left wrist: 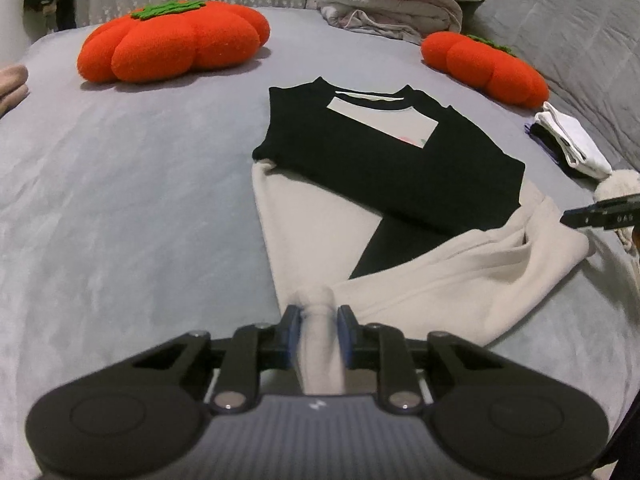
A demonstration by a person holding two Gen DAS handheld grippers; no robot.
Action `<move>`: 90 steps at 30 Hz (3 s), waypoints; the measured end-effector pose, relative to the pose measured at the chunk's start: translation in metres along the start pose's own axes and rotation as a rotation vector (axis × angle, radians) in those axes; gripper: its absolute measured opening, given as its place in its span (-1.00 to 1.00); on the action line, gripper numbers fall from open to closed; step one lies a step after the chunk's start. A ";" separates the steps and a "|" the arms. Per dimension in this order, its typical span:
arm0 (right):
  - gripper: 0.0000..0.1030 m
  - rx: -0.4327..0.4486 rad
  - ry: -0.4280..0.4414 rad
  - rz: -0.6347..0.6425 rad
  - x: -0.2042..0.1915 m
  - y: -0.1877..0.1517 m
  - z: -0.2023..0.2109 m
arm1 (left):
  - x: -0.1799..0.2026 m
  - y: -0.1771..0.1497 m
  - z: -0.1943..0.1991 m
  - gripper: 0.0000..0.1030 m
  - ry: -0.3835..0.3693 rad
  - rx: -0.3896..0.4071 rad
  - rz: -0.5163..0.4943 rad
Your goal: Fold clothes
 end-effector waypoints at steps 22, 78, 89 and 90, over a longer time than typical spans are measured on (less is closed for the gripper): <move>-0.79 0.080 -0.115 0.047 -0.003 -0.003 0.011 | 0.005 0.010 0.018 -0.84 0.040 0.117 -0.044; -0.91 0.321 -0.468 0.045 0.006 0.061 -0.044 | -0.030 0.125 -0.056 -0.86 0.266 0.265 -0.084; -0.91 0.276 -0.526 0.021 0.007 0.061 -0.075 | -0.043 0.110 -0.092 -0.83 0.359 0.187 -0.105; -0.90 0.275 -0.529 0.024 0.006 0.059 -0.077 | -0.045 0.111 -0.090 -0.78 0.353 0.192 -0.083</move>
Point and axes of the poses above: each gripper's, at about its wrist camera, not at the fingertips, and z roughly against the way its jaws point, x to its right, y to its top, the point moved 6 cm from there along -z, roughly the way its jaws point, and after that the axes turned 14 degrees about -y, right-handed, at the moved point
